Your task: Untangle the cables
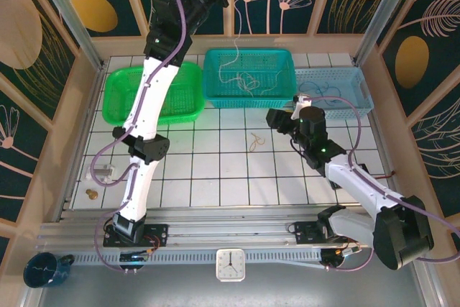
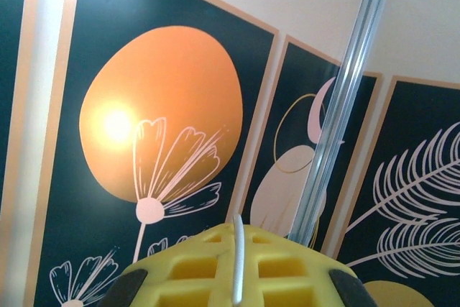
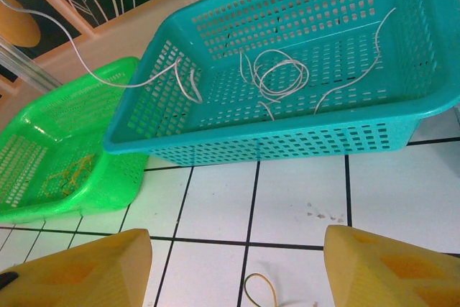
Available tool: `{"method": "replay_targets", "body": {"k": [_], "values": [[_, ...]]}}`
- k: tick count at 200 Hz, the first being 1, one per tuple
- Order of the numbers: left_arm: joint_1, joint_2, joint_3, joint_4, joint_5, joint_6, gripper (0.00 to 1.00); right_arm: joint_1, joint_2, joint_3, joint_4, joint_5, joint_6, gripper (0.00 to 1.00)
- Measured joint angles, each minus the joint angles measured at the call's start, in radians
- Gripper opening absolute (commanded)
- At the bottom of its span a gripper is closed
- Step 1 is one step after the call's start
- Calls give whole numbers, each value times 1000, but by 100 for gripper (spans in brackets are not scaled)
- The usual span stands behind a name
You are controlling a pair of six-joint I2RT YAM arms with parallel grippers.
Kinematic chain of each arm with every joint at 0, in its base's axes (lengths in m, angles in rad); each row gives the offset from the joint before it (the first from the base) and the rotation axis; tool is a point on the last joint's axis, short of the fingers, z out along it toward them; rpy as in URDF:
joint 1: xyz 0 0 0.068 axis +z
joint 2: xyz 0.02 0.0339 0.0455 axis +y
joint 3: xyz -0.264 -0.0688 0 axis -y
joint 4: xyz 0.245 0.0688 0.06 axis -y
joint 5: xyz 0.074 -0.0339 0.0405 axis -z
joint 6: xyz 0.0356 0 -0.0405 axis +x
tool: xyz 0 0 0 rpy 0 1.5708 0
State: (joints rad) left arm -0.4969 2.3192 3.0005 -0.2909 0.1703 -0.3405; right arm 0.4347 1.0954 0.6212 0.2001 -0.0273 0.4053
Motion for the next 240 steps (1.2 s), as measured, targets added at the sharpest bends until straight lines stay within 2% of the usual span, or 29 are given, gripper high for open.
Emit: {"method": "replay_targets", "body": {"k": [49,97,124,163,187,206,224,240], "values": [[2,90,0,-8,-3,19,0,-16,-9,0,-3,-8,0,65],[2,220,-2,-107,-4,42,0,-39,-27,0,-17,-26,0,64],[2,260,-3,-167,-4,50,10,-56,-31,-1,-18,-28,0,64],[2,283,-3,-211,-3,52,16,-64,-31,-1,-18,-35,0,64],[0,293,-3,-225,1,59,26,-67,-31,-1,-18,-44,1,64],[-1,297,-3,-240,3,69,40,-68,-31,-1,-18,-45,1,64],[-5,297,-3,-246,-1,69,59,-69,-31,-1,-18,-46,1,64],[-6,297,-3,-252,-23,82,82,-69,-30,-1,-18,-47,1,64]]}}
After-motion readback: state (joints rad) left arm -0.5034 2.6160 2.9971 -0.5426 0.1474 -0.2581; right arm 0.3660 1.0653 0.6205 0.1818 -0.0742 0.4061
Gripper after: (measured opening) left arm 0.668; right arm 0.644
